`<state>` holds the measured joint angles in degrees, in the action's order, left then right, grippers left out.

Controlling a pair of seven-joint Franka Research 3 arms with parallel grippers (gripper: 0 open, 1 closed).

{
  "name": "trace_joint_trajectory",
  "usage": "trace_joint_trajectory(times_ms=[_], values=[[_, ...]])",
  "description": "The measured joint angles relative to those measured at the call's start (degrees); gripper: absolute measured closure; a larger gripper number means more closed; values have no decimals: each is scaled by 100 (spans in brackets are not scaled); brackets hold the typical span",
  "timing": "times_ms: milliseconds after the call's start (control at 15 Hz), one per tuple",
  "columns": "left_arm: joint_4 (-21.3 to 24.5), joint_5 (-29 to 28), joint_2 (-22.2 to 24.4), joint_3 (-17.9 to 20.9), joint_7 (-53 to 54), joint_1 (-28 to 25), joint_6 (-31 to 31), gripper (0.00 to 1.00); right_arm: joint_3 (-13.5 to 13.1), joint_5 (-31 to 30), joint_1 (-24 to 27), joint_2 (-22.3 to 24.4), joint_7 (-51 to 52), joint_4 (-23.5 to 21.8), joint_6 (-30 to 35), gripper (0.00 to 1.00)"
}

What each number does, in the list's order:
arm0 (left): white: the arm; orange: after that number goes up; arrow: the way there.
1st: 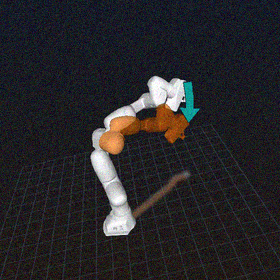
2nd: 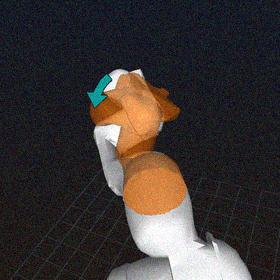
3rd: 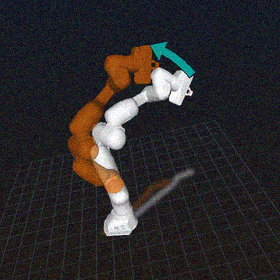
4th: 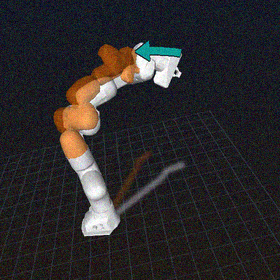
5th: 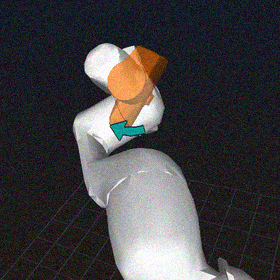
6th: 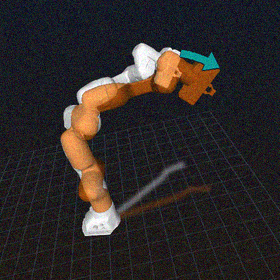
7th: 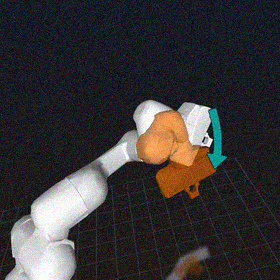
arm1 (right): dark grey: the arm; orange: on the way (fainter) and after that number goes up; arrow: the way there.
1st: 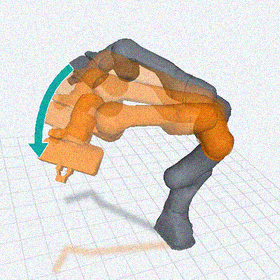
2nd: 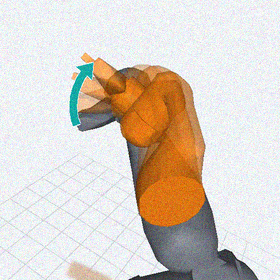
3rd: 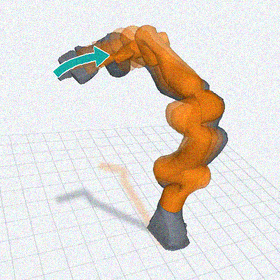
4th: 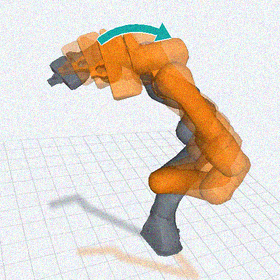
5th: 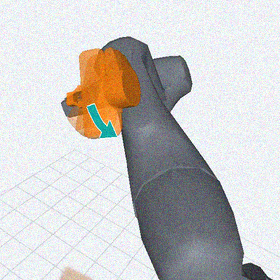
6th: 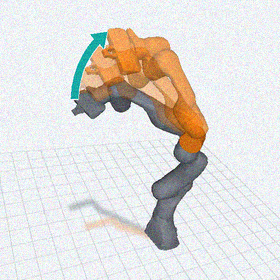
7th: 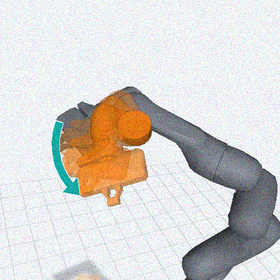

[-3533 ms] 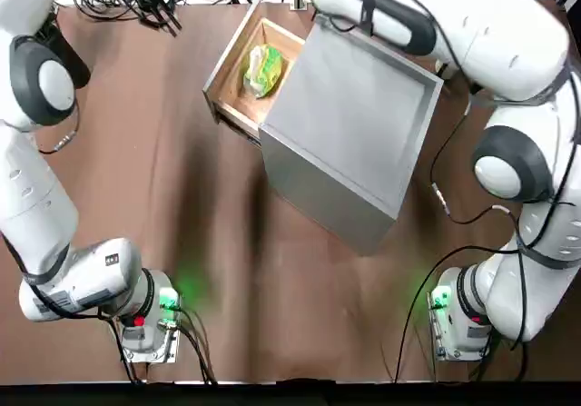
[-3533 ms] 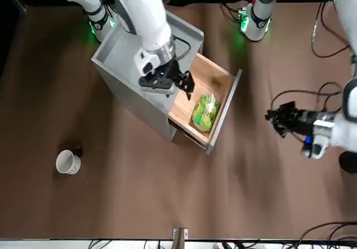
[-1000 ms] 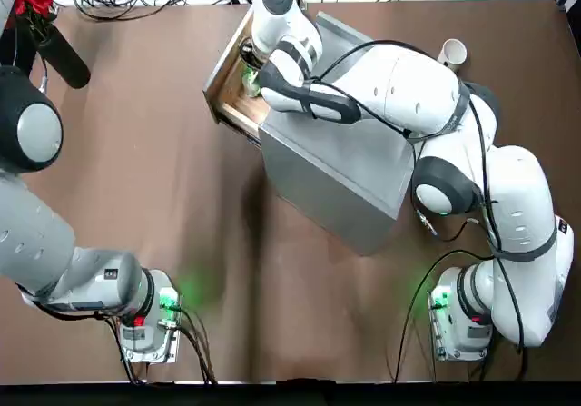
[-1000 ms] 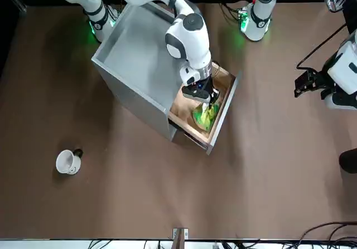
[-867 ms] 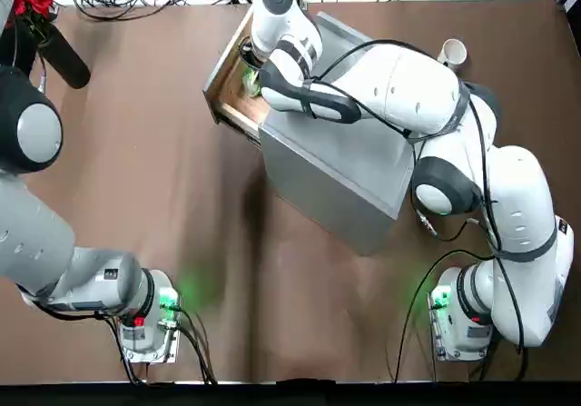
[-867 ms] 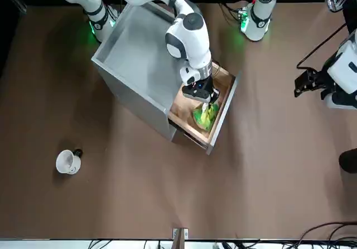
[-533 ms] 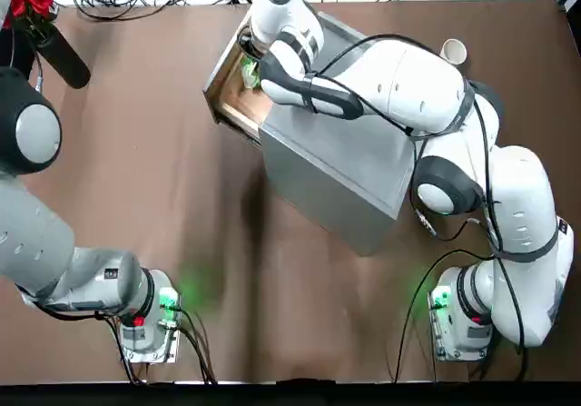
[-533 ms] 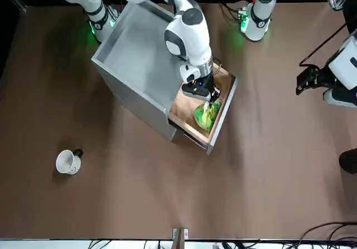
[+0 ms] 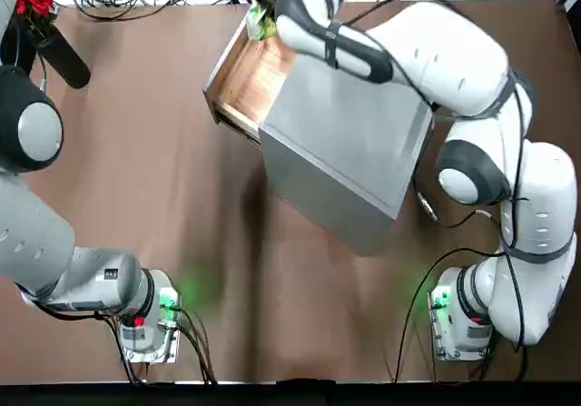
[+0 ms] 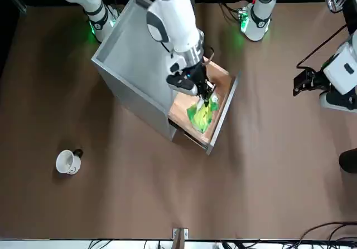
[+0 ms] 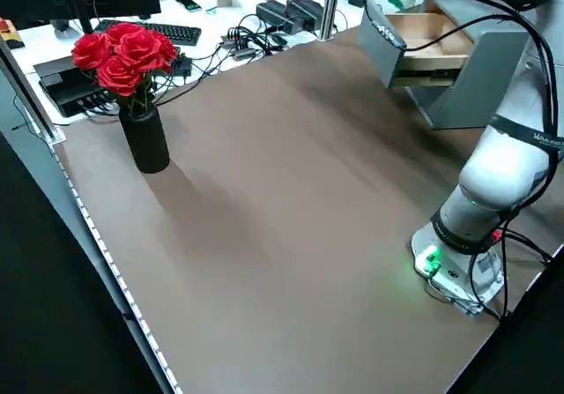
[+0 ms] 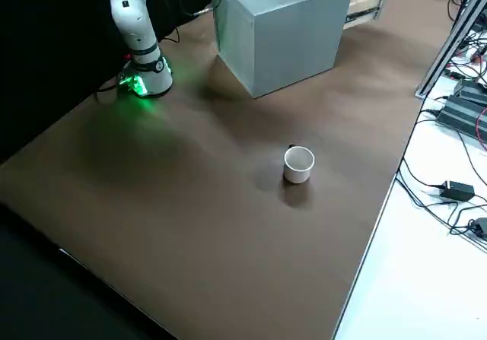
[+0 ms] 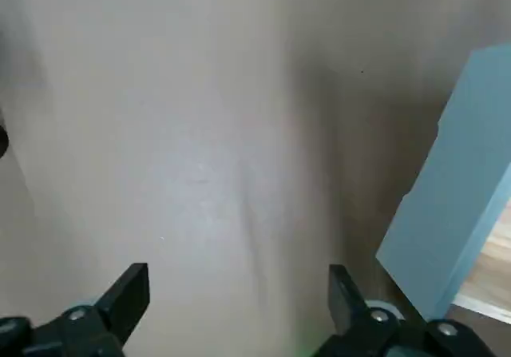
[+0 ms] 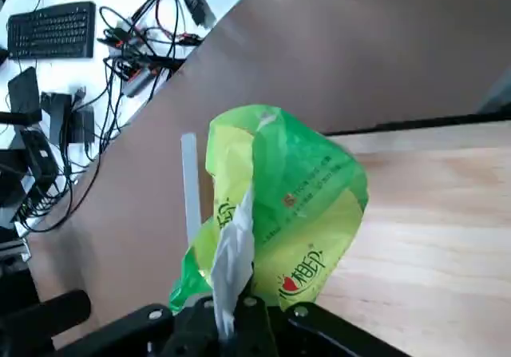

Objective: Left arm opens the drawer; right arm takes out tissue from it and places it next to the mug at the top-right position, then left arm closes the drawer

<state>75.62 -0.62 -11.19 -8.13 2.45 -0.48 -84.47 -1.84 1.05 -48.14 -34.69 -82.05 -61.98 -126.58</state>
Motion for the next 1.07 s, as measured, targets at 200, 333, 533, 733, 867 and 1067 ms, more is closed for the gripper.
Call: trace_joint_trajectory(times_ms=[200,333,533,733,867,1067], values=[[62,0,-191,4,-36,-3,-1,15,-7,65,288,300,8,3,140,98],[125,0,-318,9,-182,-17,-3,37,-11,72,510,443,51,0,161,98],[242,10,-565,12,-766,-30,-3,63,-17,76,849,598,379,-1,361,98],[308,499,-859,12,-1759,-26,-32,91,-15,183,1260,624,1273,-10,1008,98],[316,740,-1056,4,-2562,17,-88,99,-16,278,1546,626,1987,-13,1534,98],[319,1513,-1319,3,-3397,42,-119,99,-22,528,2055,648,3115,-12,2276,98]])
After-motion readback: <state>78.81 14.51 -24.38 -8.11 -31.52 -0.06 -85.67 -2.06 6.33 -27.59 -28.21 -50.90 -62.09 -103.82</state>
